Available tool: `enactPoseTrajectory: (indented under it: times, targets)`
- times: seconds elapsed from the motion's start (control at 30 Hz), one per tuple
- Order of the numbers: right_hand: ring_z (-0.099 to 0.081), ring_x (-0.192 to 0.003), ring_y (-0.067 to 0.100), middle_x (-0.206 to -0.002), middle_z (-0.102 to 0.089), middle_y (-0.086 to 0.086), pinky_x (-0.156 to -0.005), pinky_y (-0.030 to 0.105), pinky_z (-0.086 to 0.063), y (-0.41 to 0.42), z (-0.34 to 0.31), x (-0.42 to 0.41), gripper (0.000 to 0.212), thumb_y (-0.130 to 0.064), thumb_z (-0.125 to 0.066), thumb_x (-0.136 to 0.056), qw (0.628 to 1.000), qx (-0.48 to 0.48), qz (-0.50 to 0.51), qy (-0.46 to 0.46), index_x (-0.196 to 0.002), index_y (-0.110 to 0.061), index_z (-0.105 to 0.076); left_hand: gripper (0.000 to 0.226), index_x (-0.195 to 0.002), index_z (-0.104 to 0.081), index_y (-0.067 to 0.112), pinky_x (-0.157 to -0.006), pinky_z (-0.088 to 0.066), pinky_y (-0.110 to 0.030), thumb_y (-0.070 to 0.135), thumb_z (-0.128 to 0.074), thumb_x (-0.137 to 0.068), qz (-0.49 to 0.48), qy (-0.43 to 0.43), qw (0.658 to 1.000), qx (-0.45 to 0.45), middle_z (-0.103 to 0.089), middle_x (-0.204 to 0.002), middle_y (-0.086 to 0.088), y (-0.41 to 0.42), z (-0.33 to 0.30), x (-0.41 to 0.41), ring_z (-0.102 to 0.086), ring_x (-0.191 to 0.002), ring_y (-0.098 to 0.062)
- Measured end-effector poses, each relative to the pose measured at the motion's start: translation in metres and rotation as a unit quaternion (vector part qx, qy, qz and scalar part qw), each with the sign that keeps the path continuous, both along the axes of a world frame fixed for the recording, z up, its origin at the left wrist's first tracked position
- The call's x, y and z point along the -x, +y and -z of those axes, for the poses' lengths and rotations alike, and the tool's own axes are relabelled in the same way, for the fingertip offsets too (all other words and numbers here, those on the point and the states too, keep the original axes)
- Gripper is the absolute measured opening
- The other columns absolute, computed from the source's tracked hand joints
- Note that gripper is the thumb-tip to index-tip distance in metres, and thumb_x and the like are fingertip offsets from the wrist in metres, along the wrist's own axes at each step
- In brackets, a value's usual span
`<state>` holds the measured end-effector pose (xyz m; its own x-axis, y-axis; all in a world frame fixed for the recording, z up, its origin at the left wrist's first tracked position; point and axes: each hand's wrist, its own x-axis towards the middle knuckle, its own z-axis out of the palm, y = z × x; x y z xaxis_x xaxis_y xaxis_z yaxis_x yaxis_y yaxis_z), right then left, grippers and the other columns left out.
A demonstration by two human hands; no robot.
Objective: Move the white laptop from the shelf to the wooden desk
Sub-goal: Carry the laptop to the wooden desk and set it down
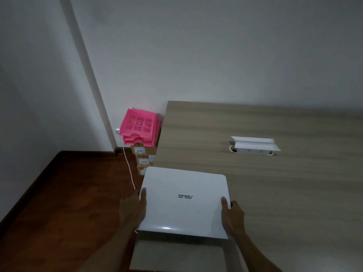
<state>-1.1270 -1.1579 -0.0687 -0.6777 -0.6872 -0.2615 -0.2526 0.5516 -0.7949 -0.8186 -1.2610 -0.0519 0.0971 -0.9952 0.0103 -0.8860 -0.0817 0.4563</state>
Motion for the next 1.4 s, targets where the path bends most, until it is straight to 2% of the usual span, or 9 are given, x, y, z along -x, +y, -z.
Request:
enactPoseTrajectory:
  times: [0.17,0.27,0.43,0.53,0.8,0.97,1.03,1.17,1.4]
  targets:
    - [-0.061,-0.086,0.029,-0.096,-0.065,0.014,-0.076,0.035,-0.047,-0.054,0.031,0.018,0.047,-0.048,-0.046,-0.097,1.0,-0.024,0.005,-0.007,-0.095,-0.003,-0.058,0.073,-0.084,-0.067,0.013,-0.082,-0.055,-0.041,0.062,-0.014,-0.09,-0.027,0.015,0.999,-0.033,-0.072,-0.078,-0.011,-0.057,0.032,0.023,-0.069,-0.074,-0.027]
    - [-0.061,-0.083,0.029,-0.092,-0.064,0.013,-0.074,0.034,-0.046,-0.088,0.043,0.028,0.046,-0.048,-0.047,-0.097,0.999,-0.035,0.0,0.008,-0.091,-0.004,-0.058,0.058,-0.092,-0.069,0.007,-0.077,-0.053,-0.039,0.048,-0.028,-0.099,-0.015,-0.006,0.999,-0.042,-0.073,-0.08,-0.017,-0.09,0.049,0.032,-0.069,-0.073,-0.032]
    - [-0.061,-0.083,0.028,-0.092,-0.062,0.013,-0.074,0.033,-0.045,-0.134,0.056,0.039,0.048,-0.048,-0.044,-0.098,0.998,-0.057,-0.024,0.029,-0.093,-0.002,-0.057,0.05,-0.078,-0.065,0.005,-0.071,-0.054,-0.041,0.038,-0.036,-0.101,-0.01,-0.045,0.996,-0.072,-0.07,-0.07,-0.019,-0.127,0.067,0.043,-0.067,-0.063,-0.032]
    - [-0.06,-0.086,0.029,-0.096,-0.062,0.015,-0.075,0.033,-0.044,-0.156,0.062,0.046,0.049,-0.048,-0.042,-0.098,0.996,-0.074,-0.031,0.037,-0.096,-0.001,-0.058,0.049,-0.074,-0.065,0.001,-0.072,-0.053,-0.043,0.035,-0.04,-0.1,-0.026,-0.03,0.996,-0.076,-0.07,-0.069,-0.022,-0.143,0.077,0.049,-0.067,-0.065,-0.036]
    - [-0.062,-0.101,0.036,-0.11,-0.064,0.02,-0.087,0.042,-0.051,-0.194,0.07,0.057,0.051,-0.045,-0.036,-0.101,0.986,-0.126,-0.075,0.083,-0.112,0.0,-0.057,0.05,-0.089,-0.065,-0.003,-0.083,-0.053,-0.047,0.033,-0.034,-0.102,-0.009,-0.02,0.996,-0.091,-0.071,-0.084,-0.026,-0.179,0.09,0.055,-0.069,-0.08,-0.04]
    - [-0.06,-0.11,0.04,-0.118,-0.062,0.023,-0.093,0.044,-0.049,-0.205,0.065,0.053,0.048,-0.039,-0.031,-0.103,0.972,-0.179,-0.084,0.125,-0.12,0.001,-0.052,0.054,-0.122,-0.056,0.006,-0.09,-0.049,-0.045,0.045,-0.026,-0.1,0.031,-0.033,0.983,-0.18,-0.067,-0.113,-0.021,-0.189,0.088,0.044,-0.063,-0.106,-0.04]
    - [-0.058,-0.114,0.042,-0.122,-0.061,0.026,-0.096,0.045,-0.047,-0.208,0.062,0.051,0.046,-0.035,-0.031,-0.104,0.966,-0.199,-0.089,0.14,-0.121,0.003,-0.049,0.052,-0.124,-0.055,0.007,-0.09,-0.049,-0.044,0.044,-0.027,-0.1,0.026,-0.023,0.984,-0.176,-0.066,-0.115,-0.02,-0.189,0.088,0.045,-0.062,-0.107,-0.039]
    - [-0.057,-0.117,0.044,-0.124,-0.059,0.029,-0.098,0.045,-0.046,-0.21,0.059,0.054,0.043,-0.027,-0.034,-0.104,0.964,-0.217,-0.076,0.135,-0.122,0.008,-0.049,0.047,-0.111,-0.06,-0.003,-0.089,-0.046,-0.041,0.034,-0.033,-0.103,0.004,-0.009,0.992,-0.125,-0.07,-0.108,-0.024,-0.186,0.089,0.056,-0.066,-0.099,-0.038]
    - [-0.057,-0.118,0.041,-0.123,-0.061,0.03,-0.096,0.037,-0.044,-0.201,0.054,0.059,0.039,-0.018,-0.035,-0.103,0.972,-0.204,-0.068,0.091,-0.118,0.01,-0.057,0.045,-0.128,-0.052,0.002,-0.098,-0.045,-0.041,0.034,-0.032,-0.103,0.03,0.0,0.987,-0.16,-0.064,-0.123,-0.021,-0.182,0.085,0.05,-0.061,-0.113,-0.037]
